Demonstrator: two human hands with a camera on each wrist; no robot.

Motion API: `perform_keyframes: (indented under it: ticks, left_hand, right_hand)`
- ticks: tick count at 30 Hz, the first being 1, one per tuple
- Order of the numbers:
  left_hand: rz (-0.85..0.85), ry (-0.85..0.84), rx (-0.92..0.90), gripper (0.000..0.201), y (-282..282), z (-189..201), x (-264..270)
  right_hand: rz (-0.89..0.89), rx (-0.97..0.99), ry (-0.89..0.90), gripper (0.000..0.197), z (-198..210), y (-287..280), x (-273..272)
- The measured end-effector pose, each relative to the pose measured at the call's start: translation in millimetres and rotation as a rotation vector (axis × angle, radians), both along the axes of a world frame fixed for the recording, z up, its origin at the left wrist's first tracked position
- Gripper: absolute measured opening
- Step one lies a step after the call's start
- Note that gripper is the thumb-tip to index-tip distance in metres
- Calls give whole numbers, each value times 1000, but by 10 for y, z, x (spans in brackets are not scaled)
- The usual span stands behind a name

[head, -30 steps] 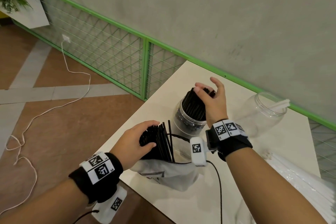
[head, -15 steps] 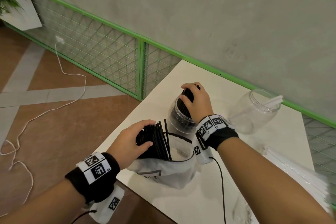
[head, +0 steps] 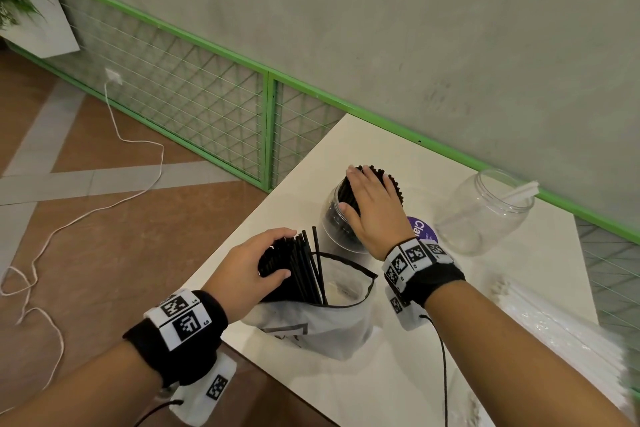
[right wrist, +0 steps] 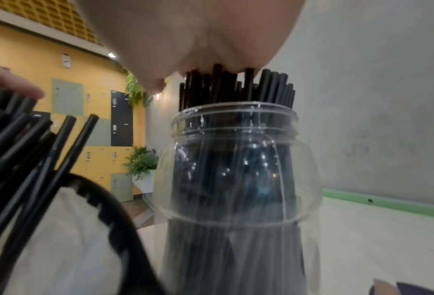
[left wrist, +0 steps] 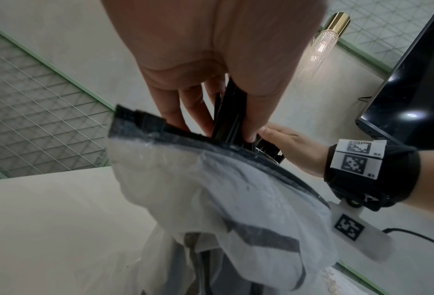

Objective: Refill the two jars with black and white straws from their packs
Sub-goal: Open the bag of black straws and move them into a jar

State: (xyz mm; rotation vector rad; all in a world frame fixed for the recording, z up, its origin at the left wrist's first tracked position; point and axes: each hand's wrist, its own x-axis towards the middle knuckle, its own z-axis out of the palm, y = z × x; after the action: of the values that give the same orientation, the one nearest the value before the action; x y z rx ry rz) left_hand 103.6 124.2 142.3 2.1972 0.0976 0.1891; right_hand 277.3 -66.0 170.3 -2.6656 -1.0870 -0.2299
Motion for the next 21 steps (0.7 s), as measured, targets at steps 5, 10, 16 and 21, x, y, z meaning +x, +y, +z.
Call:
perform_keyframes:
  ticks: [5, 10, 16, 21]
  left_hand:
    - [5, -1, 1, 56, -4, 7, -7]
    - [6, -7, -6, 56, 1, 8, -8]
    - [12, -2, -5, 56, 5, 2, 4]
    - [15, -1, -5, 57, 8, 5, 18]
  right_hand:
    - [46, -265, -50, 67, 84, -25, 108]
    - [71, -384, -95, 68, 156, -61, 238]
    - [-79, -152, 84, 53, 94, 16, 342]
    - [-139, 215, 50, 32, 72, 56, 341]
